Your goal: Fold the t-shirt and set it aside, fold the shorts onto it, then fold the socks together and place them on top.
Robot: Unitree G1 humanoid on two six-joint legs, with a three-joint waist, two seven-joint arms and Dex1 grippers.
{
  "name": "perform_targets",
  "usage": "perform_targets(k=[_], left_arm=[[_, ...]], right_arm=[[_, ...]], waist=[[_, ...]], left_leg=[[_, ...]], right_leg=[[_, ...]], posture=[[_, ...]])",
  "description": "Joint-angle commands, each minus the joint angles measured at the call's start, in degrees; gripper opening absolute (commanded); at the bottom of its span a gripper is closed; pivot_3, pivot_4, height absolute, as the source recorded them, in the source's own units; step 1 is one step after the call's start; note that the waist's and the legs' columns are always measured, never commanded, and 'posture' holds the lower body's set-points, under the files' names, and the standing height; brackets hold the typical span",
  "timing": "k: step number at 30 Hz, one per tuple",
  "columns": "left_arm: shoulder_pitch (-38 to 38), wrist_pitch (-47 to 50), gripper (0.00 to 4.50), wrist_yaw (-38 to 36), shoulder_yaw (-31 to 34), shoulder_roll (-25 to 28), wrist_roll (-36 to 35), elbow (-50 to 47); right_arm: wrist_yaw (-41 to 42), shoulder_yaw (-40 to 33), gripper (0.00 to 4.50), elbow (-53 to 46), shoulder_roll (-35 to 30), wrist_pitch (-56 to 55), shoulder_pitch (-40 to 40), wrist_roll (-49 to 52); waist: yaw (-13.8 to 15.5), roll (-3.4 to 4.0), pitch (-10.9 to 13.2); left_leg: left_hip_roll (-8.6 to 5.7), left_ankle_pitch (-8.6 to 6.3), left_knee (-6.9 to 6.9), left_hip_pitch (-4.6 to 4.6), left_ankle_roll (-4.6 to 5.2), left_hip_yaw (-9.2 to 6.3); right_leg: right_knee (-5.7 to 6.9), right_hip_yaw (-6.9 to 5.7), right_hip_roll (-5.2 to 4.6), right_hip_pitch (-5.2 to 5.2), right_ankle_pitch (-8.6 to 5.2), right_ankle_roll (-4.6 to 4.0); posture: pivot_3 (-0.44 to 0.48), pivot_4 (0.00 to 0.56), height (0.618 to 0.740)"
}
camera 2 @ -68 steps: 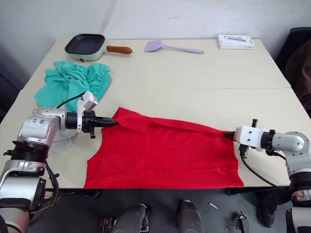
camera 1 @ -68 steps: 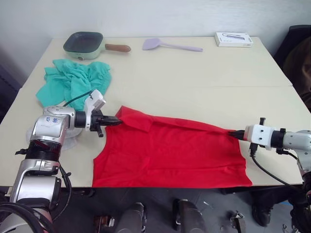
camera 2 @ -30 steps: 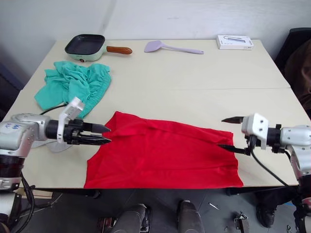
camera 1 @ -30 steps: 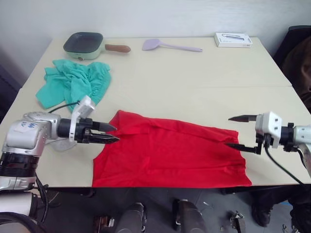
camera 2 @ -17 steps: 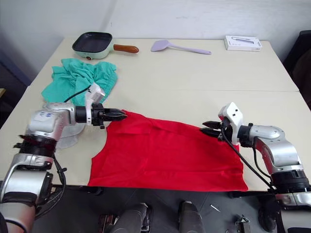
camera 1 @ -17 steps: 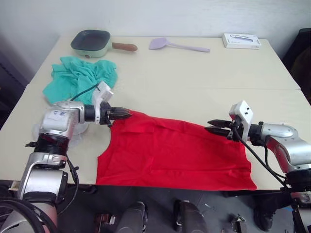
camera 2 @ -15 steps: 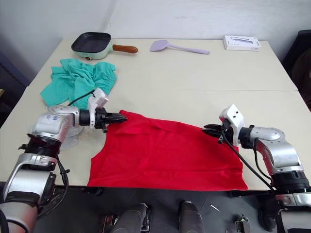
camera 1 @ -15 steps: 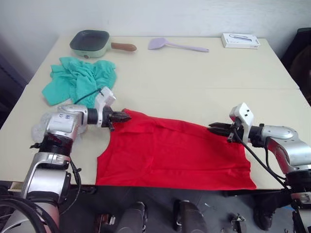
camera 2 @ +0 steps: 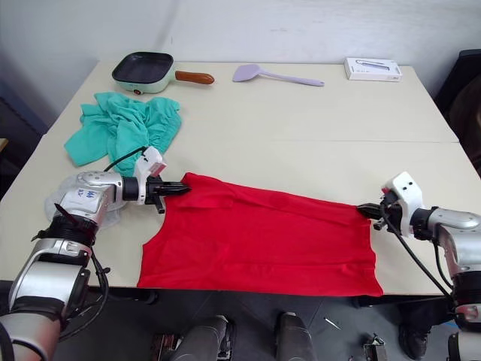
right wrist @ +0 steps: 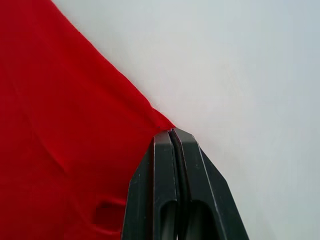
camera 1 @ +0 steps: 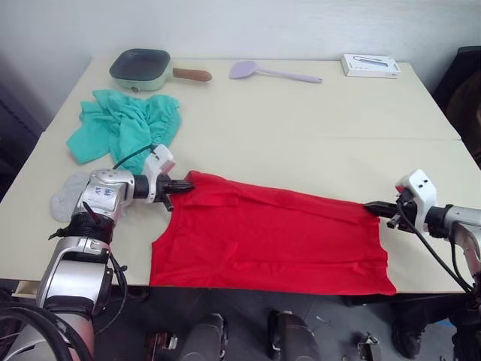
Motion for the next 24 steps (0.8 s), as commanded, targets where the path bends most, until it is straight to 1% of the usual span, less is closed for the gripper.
perform_targets(k=[1, 3, 5, 8, 11, 14, 18, 21, 24], left_arm=[[-1.51, 4.74, 0.00, -2.36, 4.47, 1.63, -4.55, -6.64], [-0.77, 9.61, 0.00, -3.88, 5.02, 2.04, -6.80, -12.86], [1.12, 13.16, 0.00, -5.42, 3.66, 2.47, -7.58, -18.87], [3.98, 14.35, 0.00, -5.96, 0.95, 2.51, -6.22, -23.01], [5.10, 11.00, 0.00, -3.66, -1.33, 1.59, -2.46, -19.55], [4.89, 7.54, 0.00, -2.44, -2.35, 1.27, -0.20, -14.98], [4.84, 4.93, 0.00, -2.76, -2.01, 1.21, 0.17, -12.14], [4.23, 1.54, 0.00, -1.16, -1.39, 1.54, 1.34, -10.11], [2.52, -0.91, 0.00, -0.95, 0.04, 1.91, 1.00, -8.36]], right_arm=[[2.11, -5.04, 0.01, -5.41, -1.11, 4.84, -1.76, 5.09], [2.35, -5.92, 0.01, -10.04, -0.99, 8.71, -0.82, 7.21], [2.14, -4.85, 0.01, -13.65, -0.71, 9.46, 1.57, 6.42], [0.24, -2.73, 0.01, -15.92, -0.22, 9.91, 4.13, 3.74], [-1.24, -0.19, 0.01, -15.34, -0.77, 8.46, 6.24, -0.14], [0.27, 0.59, 0.01, -13.79, -2.70, 5.48, 8.45, -2.77], [2.59, 0.56, 0.01, -10.13, -6.11, 1.20, 10.10, -5.36], [3.79, -1.16, 0.01, -8.36, -6.89, 0.82, 8.50, -4.06], [4.71, -4.39, 0.01, -10.73, -5.05, 4.69, 5.30, 1.36]], waist=[[-0.12, 0.00, 0.00], [-0.09, 0.00, 0.01], [-0.05, 0.00, 0.00], [0.17, 0.01, 0.00], [0.20, 0.01, 0.00], [0.14, 0.01, 0.00], [0.29, -0.02, -0.01], [0.24, -0.03, -0.02], [0.14, -0.03, -0.02]], left_leg=[[0.00, 0.00, 0.00, -0.06, 0.00, 0.02], [0.08, -0.01, 0.00, -0.12, -0.03, 0.02], [0.11, -0.03, 0.00, -0.12, -0.06, -0.01], [0.09, -0.05, -0.01, -0.10, -0.08, -0.06], [0.03, -0.03, -0.01, -0.09, -0.04, -0.03], [0.02, -0.01, 0.00, -0.07, -0.02, 0.03], [-0.01, -0.02, -0.01, -0.06, 0.00, 0.00], [-0.02, -0.02, 0.00, -0.02, 0.02, 0.00], [0.01, -0.02, 0.00, 0.02, 0.00, 0.00]], right_leg=[[0.00, 0.02, 0.00, -0.06, 0.00, 0.00], [0.01, 0.00, 0.00, -0.12, 0.00, 0.00], [0.00, 0.00, -0.01, -0.11, 0.00, 0.00], [-0.03, 0.07, 0.00, -0.06, 0.00, 0.00], [-0.02, 0.08, -0.01, -0.05, 0.00, 0.00], [0.00, 0.06, 0.05, -0.06, 0.00, 0.00], [-0.02, 0.02, 0.08, -0.03, 0.00, 0.00], [-0.03, 0.01, 0.01, 0.03, 0.00, 0.00], [-0.04, 0.02, -0.02, 0.04, 0.00, 0.00]], posture=[[0.000, 0.150, 0.740], [0.000, 0.150, 0.740], [0.000, 0.150, 0.740], [0.000, 0.150, 0.740], [0.000, 0.150, 0.740], [0.000, 0.150, 0.740], [0.000, 0.150, 0.740], [0.000, 0.150, 0.740], [0.000, 0.150, 0.740]])
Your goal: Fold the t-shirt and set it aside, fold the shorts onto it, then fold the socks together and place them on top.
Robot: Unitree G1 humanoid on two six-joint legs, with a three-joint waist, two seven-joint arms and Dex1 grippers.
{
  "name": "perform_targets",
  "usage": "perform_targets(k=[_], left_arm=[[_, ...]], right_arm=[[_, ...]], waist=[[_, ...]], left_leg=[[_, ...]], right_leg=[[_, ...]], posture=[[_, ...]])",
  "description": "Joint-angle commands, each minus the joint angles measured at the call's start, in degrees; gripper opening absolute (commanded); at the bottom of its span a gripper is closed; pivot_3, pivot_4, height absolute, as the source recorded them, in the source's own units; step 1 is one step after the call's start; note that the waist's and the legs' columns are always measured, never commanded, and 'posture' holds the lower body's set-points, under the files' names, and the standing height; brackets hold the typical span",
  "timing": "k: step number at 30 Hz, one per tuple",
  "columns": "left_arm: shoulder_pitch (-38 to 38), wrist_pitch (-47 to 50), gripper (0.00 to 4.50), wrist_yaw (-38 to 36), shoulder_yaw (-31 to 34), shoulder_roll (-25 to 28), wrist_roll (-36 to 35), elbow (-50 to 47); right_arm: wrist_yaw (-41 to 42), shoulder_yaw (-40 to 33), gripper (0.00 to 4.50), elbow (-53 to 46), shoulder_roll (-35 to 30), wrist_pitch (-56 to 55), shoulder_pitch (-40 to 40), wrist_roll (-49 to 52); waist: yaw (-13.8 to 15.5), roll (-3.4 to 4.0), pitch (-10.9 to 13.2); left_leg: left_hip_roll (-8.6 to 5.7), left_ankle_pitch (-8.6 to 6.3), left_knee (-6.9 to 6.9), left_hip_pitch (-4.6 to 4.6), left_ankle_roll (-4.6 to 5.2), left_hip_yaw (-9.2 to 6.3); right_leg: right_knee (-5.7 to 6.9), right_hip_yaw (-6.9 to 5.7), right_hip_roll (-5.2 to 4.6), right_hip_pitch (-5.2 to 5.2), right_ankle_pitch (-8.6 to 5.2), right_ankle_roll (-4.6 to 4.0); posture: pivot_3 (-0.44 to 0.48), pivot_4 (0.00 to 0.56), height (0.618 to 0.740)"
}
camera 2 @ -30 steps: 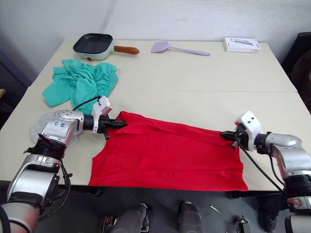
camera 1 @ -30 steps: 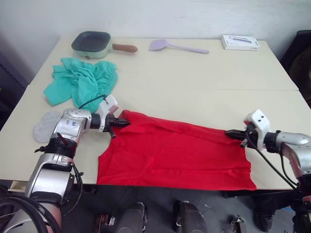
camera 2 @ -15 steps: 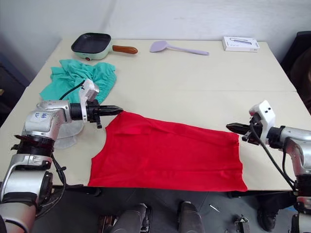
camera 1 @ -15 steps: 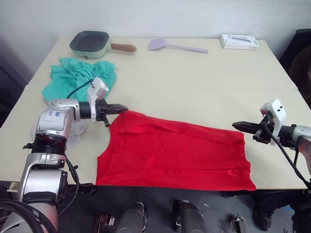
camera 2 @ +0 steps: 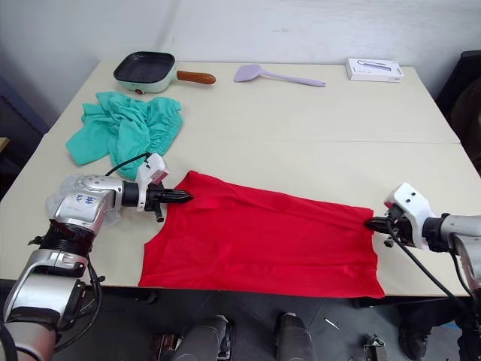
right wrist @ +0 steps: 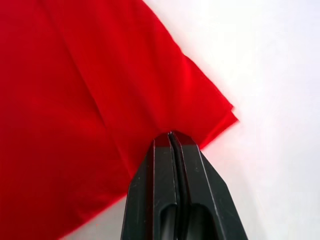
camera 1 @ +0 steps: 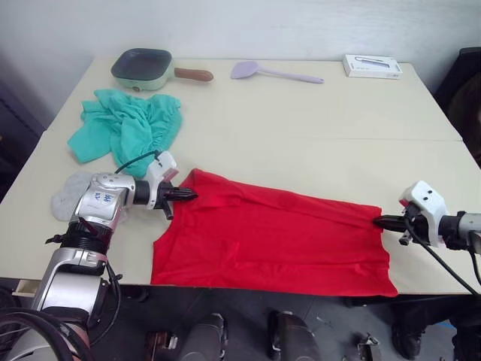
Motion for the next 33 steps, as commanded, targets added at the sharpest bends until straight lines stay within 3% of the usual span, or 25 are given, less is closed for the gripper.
perform_targets(k=[1, 6, 11, 20, 28, 33], left_arm=[[-2.24, -1.94, 0.00, -0.94, 3.18, 1.29, -1.24, 0.32], [-2.47, 8.93, 0.00, -7.31, 6.26, 1.53, -9.75, -10.30], [0.66, 9.85, 0.00, -7.51, 1.90, 0.39, -7.72, -15.95], [-3.01, 7.92, 0.00, -0.67, -2.83, -9.81, -3.89, -11.47], [-4.85, 2.19, 0.00, 2.68, -7.96, -13.04, 3.45, -2.63], [-3.54, 1.84, 0.00, -1.46, -8.22, -12.73, 2.42, -4.84]], right_arm=[[1.05, -4.60, 0.01, -3.28, 1.44, 5.47, -3.58, 6.43], [-1.10, -3.68, 0.01, -10.37, 4.69, 11.38, -5.19, 9.44], [-3.86, 0.25, 0.01, -11.42, 8.01, 11.97, -5.92, 6.81], [-5.64, 4.46, 0.01, -5.55, 9.03, 8.19, -7.06, 0.56], [-6.24, 4.65, 0.01, -3.76, 9.95, 6.31, -7.13, -1.15], [-6.43, 3.98, 0.01, -2.53, 9.52, 5.68, -6.81, -1.42]], waist=[[-0.12, 0.00, 0.00], [-0.47, 0.00, 0.00], [-0.04, 0.01, 0.00], [0.05, -0.01, 0.01], [-0.09, -0.02, 0.00], [-0.07, -0.06, -0.03]], left_leg=[[0.02, 0.00, 0.00, 0.00, -0.01, 0.00], [0.16, -0.03, 0.00, -0.10, -0.09, -0.03], [0.07, -0.04, -0.01, -0.09, -0.09, -0.05], [-0.08, 0.02, 0.01, -0.16, 0.03, -0.07], [-0.01, 0.02, -0.01, -0.06, -0.01, 0.05], [-0.01, 0.02, 0.00, 0.00, 0.00, 0.04]], right_leg=[[0.01, -0.01, 0.00, -0.01, 0.00, 0.00], [0.01, 0.01, 0.02, -0.11, 0.00, 0.00], [0.01, 0.07, 0.01, -0.09, 0.00, -0.01], [0.01, 0.03, 0.03, -0.10, 0.00, 0.00], [0.02, 0.00, 0.15, -0.07, 0.00, 0.01], [0.01, 0.01, 0.10, -0.01, 0.01, 0.01]], posture=[[0.000, 0.150, 0.740], [0.000, 0.150, 0.740], [0.000, 0.150, 0.740], [0.000, 0.150, 0.740], [0.000, 0.150, 0.740], [0.000, 0.150, 0.740]])
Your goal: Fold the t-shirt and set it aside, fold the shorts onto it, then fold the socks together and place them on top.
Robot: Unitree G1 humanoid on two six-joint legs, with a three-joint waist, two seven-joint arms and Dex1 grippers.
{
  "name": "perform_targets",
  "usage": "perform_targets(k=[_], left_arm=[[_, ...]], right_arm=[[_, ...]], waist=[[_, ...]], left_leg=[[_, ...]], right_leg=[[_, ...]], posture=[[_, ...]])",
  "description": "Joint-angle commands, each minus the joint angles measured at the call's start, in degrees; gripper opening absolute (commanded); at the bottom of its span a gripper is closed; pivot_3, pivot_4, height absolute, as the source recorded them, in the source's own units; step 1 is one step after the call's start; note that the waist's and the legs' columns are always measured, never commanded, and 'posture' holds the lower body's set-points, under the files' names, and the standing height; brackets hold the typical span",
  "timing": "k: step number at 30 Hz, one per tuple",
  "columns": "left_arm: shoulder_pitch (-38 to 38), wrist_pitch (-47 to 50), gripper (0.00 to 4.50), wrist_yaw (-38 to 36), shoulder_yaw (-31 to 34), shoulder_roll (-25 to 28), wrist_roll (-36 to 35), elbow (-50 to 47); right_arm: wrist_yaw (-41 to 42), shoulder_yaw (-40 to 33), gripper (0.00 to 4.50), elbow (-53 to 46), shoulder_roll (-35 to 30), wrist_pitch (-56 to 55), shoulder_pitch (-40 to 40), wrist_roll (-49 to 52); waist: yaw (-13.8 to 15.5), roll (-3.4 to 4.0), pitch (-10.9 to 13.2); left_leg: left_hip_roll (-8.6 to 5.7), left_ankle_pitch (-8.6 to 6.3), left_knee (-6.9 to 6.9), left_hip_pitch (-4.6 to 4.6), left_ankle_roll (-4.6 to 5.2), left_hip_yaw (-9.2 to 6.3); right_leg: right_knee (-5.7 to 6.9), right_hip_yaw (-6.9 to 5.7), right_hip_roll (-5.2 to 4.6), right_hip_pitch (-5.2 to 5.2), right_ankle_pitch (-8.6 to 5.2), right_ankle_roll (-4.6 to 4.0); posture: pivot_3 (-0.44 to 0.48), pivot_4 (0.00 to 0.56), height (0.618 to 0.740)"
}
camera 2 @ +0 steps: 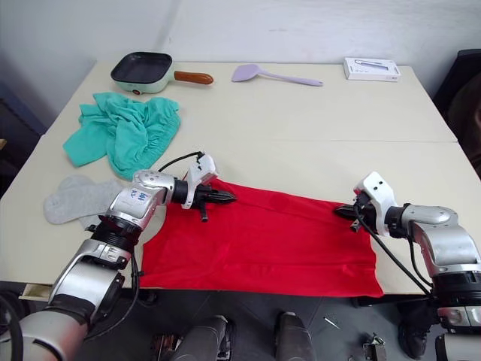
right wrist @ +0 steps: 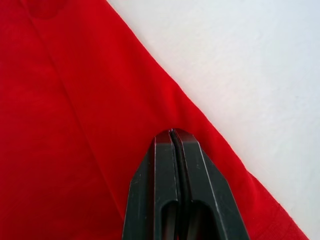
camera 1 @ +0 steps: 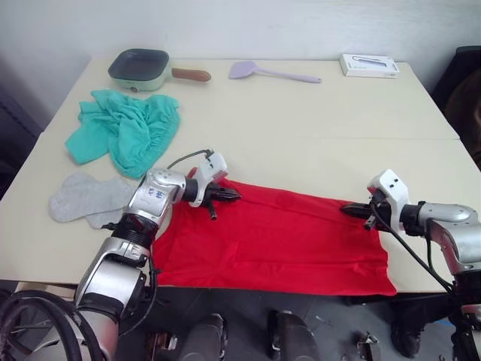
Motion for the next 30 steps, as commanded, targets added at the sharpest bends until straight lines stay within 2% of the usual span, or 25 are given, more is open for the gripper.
perform_targets(k=[1, 7, 10, 15, 27, 30], left_arm=[[1.53, 0.63, 0.00, -3.91, -0.20, 0.68, -1.20, -3.00], [4.48, 3.14, 0.00, -8.75, 2.31, 3.74, -4.84, -9.53], [4.76, 3.12, 0.00, -8.71, 2.82, 4.99, -4.77, -9.73], [1.91, 6.19, 0.00, -6.69, 7.49, 3.97, -8.30, -8.81], [3.24, -3.31, 0.00, 0.27, -0.84, 1.73, 2.95, -0.50], [4.73, -3.70, 0.00, -3.90, -1.35, 1.50, 1.11, -2.74]], right_arm=[[-0.78, -0.55, 0.01, 1.88, -0.28, -0.23, 0.49, -1.36], [-1.22, -0.70, 0.01, 3.17, -0.49, -1.13, 0.86, -1.84], [-1.23, -0.71, 0.01, 3.46, -0.53, -1.35, 0.91, -2.00], [-1.04, -0.77, 0.01, 3.97, -0.46, -1.48, 0.59, -2.09], [0.62, -0.42, 0.01, 6.35, -1.88, -3.65, -0.01, -2.95], [2.58, -1.42, 0.01, 7.70, -3.95, -4.16, -0.96, -2.62]], waist=[[-0.01, 0.00, 0.00], [-0.02, 0.00, 0.00], [0.02, 0.00, 0.00], [0.07, 0.00, 0.00], [0.22, -0.06, -0.05], [0.37, -0.06, -0.07]], left_leg=[[0.00, 0.00, 0.00, 0.00, 0.00, 0.00], [0.02, 0.00, 0.00, 0.00, 0.00, -0.01], [0.01, 0.00, 0.02, 0.01, 0.00, -0.03], [0.01, -0.01, 0.02, 0.01, 0.01, -0.06], [-0.05, 0.00, 0.02, 0.02, 0.03, -0.07], [-0.09, 0.01, 0.02, 0.06, 0.05, -0.08]], right_leg=[[0.00, 0.00, -0.01, 0.00, 0.00, 0.00], [-0.01, 0.02, -0.10, 0.00, 0.00, 0.00], [-0.02, 0.01, -0.11, 0.03, 0.00, 0.00], [-0.02, 0.01, -0.11, 0.04, 0.00, 0.00], [-0.02, -0.04, -0.05, 0.07, 0.01, 0.02], [-0.07, -0.04, -0.09, 0.13, 0.01, 0.02]], posture=[[0.000, 0.150, 0.740], [0.000, 0.150, 0.740], [0.000, 0.150, 0.740], [0.000, 0.150, 0.740], [0.000, 0.150, 0.740], [0.000, 0.150, 0.740]])
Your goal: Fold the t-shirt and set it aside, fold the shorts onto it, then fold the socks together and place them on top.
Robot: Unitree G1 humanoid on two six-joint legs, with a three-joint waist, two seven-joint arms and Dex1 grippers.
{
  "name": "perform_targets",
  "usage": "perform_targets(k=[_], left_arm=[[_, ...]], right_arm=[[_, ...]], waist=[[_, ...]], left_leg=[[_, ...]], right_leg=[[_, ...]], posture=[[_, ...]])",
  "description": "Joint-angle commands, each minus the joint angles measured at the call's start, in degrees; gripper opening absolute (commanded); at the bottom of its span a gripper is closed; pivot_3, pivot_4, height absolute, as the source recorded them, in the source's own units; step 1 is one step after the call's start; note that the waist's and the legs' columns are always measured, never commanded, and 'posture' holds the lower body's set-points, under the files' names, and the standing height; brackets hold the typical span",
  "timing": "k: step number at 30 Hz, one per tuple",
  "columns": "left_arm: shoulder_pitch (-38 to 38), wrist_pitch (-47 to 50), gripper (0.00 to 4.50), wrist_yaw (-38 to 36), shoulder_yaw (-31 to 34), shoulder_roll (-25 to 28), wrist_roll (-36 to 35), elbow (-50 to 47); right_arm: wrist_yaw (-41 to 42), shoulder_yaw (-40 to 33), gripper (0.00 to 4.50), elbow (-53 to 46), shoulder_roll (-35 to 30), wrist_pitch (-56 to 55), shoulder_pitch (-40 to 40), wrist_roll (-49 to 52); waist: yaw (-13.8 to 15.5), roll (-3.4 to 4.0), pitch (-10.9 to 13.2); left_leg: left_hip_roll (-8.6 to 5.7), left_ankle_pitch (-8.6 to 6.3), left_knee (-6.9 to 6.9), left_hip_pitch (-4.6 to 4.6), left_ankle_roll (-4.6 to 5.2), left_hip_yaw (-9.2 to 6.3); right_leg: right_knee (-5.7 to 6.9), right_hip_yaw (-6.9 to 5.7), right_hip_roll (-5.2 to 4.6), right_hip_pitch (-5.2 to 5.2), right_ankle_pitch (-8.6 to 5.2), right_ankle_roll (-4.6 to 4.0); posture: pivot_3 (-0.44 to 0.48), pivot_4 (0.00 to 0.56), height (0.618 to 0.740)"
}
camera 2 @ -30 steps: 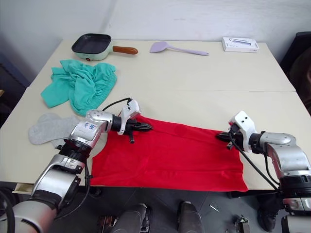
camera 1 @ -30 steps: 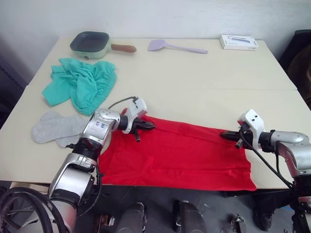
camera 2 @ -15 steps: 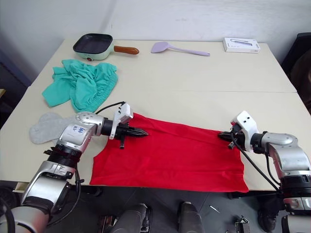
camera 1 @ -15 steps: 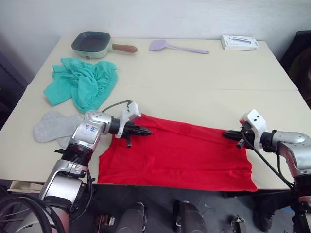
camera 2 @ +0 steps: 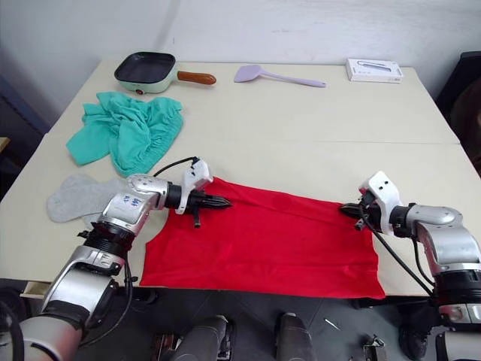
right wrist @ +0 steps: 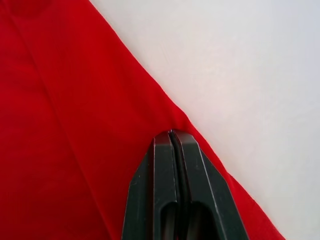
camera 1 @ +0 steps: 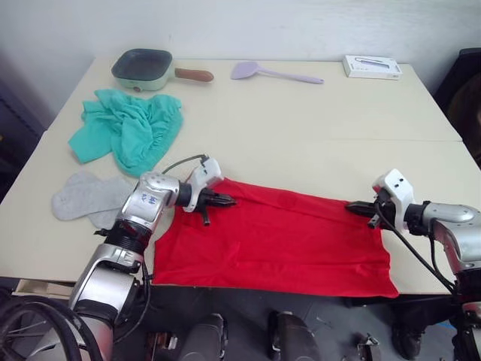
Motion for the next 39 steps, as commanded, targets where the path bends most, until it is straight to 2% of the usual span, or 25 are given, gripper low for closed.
perform_targets(k=[1, 8, 13, 14, 16, 17, 20, 25, 27, 28, 29, 31, 34, 39], left_arm=[[2.40, 1.02, 0.00, -4.99, -1.27, 0.24, -1.53, -2.96], [5.00, 11.25, 0.00, -13.26, 4.76, 7.26, -11.05, -17.23], [4.96, 19.68, 0.00, -11.70, 11.41, 11.18, -17.87, -23.96], [5.13, 21.41, 0.00, -11.40, 13.00, 12.00, -19.53, -25.63], [6.48, 24.53, 0.38, -12.80, 15.96, 14.74, -23.70, -30.64], [7.76, 25.50, 0.60, -13.47, 17.75, 16.43, -25.92, -34.27], [10.13, 26.14, 1.51, -11.11, 21.20, 18.58, -28.99, -41.26], [12.80, 27.21, 3.05, -7.82, 24.59, 20.27, -32.59, -46.56], [13.56, 30.08, 3.72, -7.68, 26.35, 21.04, -36.53, -47.75], [13.83, 31.91, 4.00, -7.60, 27.14, 21.46, -38.84, -48.18], [14.16, 33.16, 4.34, -7.40, 27.54, 21.94, -40.37, -48.70], [14.56, 34.48, 4.49, -6.41, 27.64, 22.57, -42.12, -49.44], [15.07, 35.32, 4.50, -5.15, 27.38, 23.35, -43.70, -50.68], [13.56, 34.58, 4.50, -3.08, 26.52, 23.49, -44.18, -49.80]], right_arm=[[1.84, -1.15, 0.01, 3.03, -3.48, -0.40, -0.55, -1.48], [6.41, 0.75, 0.01, 8.49, -5.95, -6.09, -5.37, -4.62], [9.00, 2.51, 0.01, 10.75, -5.18, -5.99, -9.99, -6.16], [9.79, 3.01, 0.18, 11.20, -5.13, -5.01, -11.14, -6.18], [12.88, 3.95, 0.55, 11.27, -5.06, -3.65, -13.33, -5.53], [14.32, 4.71, 0.89, 11.24, -4.97, -2.06, -14.81, -5.39], [16.59, 6.57, 1.92, 12.14, -4.37, -0.93, -18.03, -6.29], [18.11, 9.38, 3.60, 15.47, -3.05, -1.11, -21.61, -8.37], [17.72, 10.78, 4.36, 18.11, -2.04, -2.75, -23.08, -10.11], [18.11, 11.29, 4.50, 19.17, -1.68, -3.44, -23.56, -10.70], [19.13, 11.71, 4.50, 19.88, -1.49, -3.27, -23.95, -10.86], [20.52, 11.99, 4.35, 20.77, -1.36, -3.25, -24.33, -11.00], [20.49, 12.44, 3.47, 21.55, -0.71, -4.08, -24.89, -11.81], [16.89, 13.01, 1.70, 25.09, 1.08, -8.29, -25.60, -14.75]], waist=[[-0.01, 0.00, 0.00], [-0.89, 0.02, 0.03], [-1.72, 0.06, 0.05], [-1.75, 0.06, 0.05], [-1.87, 0.08, 0.06], [-2.01, 0.09, 0.07], [-1.91, 0.17, 0.12], [-1.49, 0.17, 0.12], [-1.63, 0.17, 0.12], [-1.72, 0.17, 0.12], [-1.76, 0.18, 0.12], [-1.77, 0.23, 0.15], [-1.84, 0.23, 0.16], [-1.89, 0.24, 0.16]], left_leg=[[-0.02, 0.01, 0.00, -0.01, 0.01, -0.01], [0.16, -0.02, -0.05, -0.17, -0.07, 0.01], [0.19, -0.02, -0.06, -0.14, -0.09, 0.02], [0.19, -0.02, -0.06, -0.16, -0.09, 0.02], [0.22, -0.03, -0.07, -0.16, -0.11, 0.00], [0.25, -0.04, -0.08, -0.16, -0.14, -0.02], [0.30, -0.08, -0.11, -0.15, -0.20, -0.03], [0.24, -0.09, -0.07, -0.15, -0.18, -0.07], [0.23, -0.10, -0.07, -0.16, -0.17, -0.09], [0.23, -0.10, -0.08, -0.16, -0.17, -0.09], [0.24, -0.10, -0.10, -0.16, -0.18, -0.09], [0.25, -0.10, -0.12, -0.16, -0.19, -0.09], [0.25, -0.10, -0.11, -0.16, -0.19, -0.08], [0.25, -0.10, -0.09, -0.14, -0.21, -0.07]], right_leg=[[0.00, 0.01, -0.01, 0.00, 0.00, 0.00], [-0.01, 0.07, -0.04, -0.21, -0.01, -0.01], [0.01, 0.09, -0.03, -0.19, -0.01, -0.02], [0.00, 0.09, -0.03, -0.21, -0.01, -0.02], [-0.01, 0.13, -0.02, -0.22, -0.01, -0.03], [0.00, 0.17, -0.01, -0.22, -0.02, -0.04], [-0.01, 0.37, 0.00, -0.23, -0.06, -0.10], [-0.07, 0.44, -0.03, -0.19, -0.06, -0.11], [-0.06, 0.44, -0.03, -0.19, -0.06, -0.11], [-0.06, 0.43, -0.02, -0.19, -0.06, -0.11], [-0.05, 0.44, -0.02, -0.21, -0.06, -0.11], [-0.04, 0.44, -0.01, -0.23, -0.07, -0.13], [-0.04, 0.44, -0.01, -0.22, -0.07, -0.13], [-0.03, 0.45, 0.01, -0.22, -0.07, -0.13]], posture=[[0.000, 0.150, 0.740], [0.000, 0.150, 0.740], [0.000, 0.150, 0.740], [0.000, 0.150, 0.740], [0.000, 0.150, 0.740], [0.000, 0.150, 0.740], [0.000, 0.150, 0.740], [0.000, 0.150, 0.740], [0.000, 0.150, 0.740], [0.000, 0.150, 0.740], [0.000, 0.150, 0.740], [0.000, 0.150, 0.740], [0.000, 0.150, 0.740], [0.000, 0.150, 0.740]])
